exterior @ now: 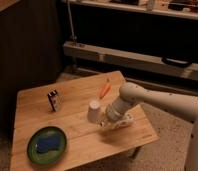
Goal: Stand the bottle upright
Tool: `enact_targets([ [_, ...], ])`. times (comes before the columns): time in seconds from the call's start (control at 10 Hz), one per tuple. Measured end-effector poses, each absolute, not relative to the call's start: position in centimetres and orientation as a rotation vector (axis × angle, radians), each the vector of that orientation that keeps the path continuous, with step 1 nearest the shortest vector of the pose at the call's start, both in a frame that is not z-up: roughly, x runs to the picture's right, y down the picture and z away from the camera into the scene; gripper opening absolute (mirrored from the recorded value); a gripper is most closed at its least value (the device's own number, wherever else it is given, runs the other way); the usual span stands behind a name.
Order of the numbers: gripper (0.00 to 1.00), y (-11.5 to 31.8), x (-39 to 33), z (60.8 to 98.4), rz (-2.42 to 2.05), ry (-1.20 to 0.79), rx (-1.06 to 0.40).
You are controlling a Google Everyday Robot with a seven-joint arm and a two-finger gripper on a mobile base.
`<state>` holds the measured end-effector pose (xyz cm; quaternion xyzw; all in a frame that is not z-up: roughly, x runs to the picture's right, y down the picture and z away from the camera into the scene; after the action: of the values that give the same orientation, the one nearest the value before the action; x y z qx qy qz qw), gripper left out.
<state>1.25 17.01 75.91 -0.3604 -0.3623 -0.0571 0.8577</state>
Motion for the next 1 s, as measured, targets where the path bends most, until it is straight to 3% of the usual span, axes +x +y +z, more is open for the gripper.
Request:
enact_targets([
  [0.3, 0.40, 13.6, -0.6, 73.4, -0.076, -0.830, -0.762],
  [1.0, 0.40, 10.4, -0.7, 69.6, 0.036, -0.905, -0.841],
])
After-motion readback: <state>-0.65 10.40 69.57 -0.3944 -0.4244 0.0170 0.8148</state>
